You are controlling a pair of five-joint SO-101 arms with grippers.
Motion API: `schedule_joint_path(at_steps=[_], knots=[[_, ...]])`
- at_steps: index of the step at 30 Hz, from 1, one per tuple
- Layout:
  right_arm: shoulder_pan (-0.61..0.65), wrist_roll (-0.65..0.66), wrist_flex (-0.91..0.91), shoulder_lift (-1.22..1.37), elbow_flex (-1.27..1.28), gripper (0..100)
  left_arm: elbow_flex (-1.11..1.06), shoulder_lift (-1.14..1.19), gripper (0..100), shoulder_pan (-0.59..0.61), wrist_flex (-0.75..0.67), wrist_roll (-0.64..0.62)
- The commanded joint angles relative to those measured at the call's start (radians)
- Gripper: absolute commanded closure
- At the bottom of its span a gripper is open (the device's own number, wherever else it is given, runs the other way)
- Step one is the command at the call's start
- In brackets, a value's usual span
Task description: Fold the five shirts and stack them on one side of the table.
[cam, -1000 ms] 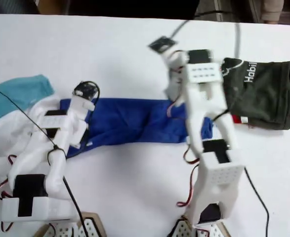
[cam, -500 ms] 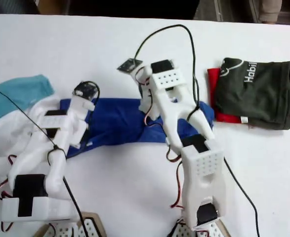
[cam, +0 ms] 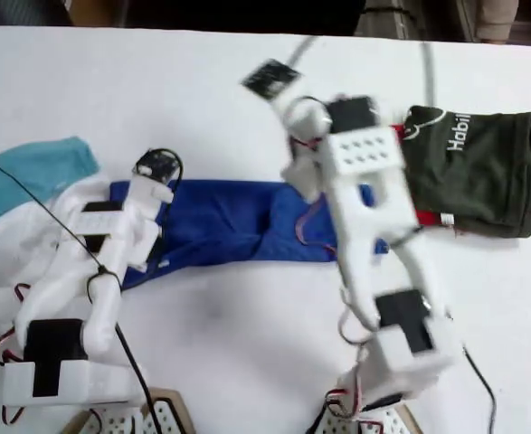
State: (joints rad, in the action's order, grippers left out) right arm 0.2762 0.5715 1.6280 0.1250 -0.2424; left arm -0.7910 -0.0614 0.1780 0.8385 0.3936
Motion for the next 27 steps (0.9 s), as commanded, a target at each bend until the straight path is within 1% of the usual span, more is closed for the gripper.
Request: schedule_joint_path(at_steps=[1,3,5,9,11,14,15,18,20,23,24,27], knots=[[-0.108,0.051,-0.127,-0.209,0.328,96.0,0.002,-0.02,98,-0.017,-0.009,-0.009],[-0.173,0.075,-0.228,-0.294,0.528,95.9,0.004,-0.026,98,-0.017,0.015,-0.008],[-0.237,0.101,-0.328,-0.381,0.707,95.9,0.028,-0.029,98,-0.018,0.089,-0.005],[-0.34,0.11,-0.539,-0.506,1.014,95.9,0.173,-0.069,98,-0.018,0.334,-0.008],[-0.366,0.112,-0.648,-0.532,1.137,95.9,0.277,-0.107,98,-0.018,0.453,-0.009],[-0.387,0.11,-0.794,-0.535,1.26,95.9,0.432,-0.164,98,-0.012,0.591,-0.011],[-0.394,0.107,-0.832,-0.535,1.283,95.9,0.467,-0.176,98,-0.008,0.617,-0.011],[-0.42,0.104,-0.917,-0.533,1.329,95.9,0.49,-0.176,95,0.072,0.637,-0.006],[-0.43,0.089,-0.951,-0.535,1.359,95.9,0.443,-0.158,88,0.14,0.588,-0.006],[-0.43,0.04,-0.96,-0.536,1.37,95.9,0.407,-0.083,75,0.189,0.537,-0.005],[-0.435,0.037,-0.961,-0.536,1.37,95.9,0.415,-0.052,73,0.192,0.531,-0.008],[-0.44,0.032,-0.961,-0.535,1.37,95.9,0.455,0.043,75,0.192,0.528,-0.011]])
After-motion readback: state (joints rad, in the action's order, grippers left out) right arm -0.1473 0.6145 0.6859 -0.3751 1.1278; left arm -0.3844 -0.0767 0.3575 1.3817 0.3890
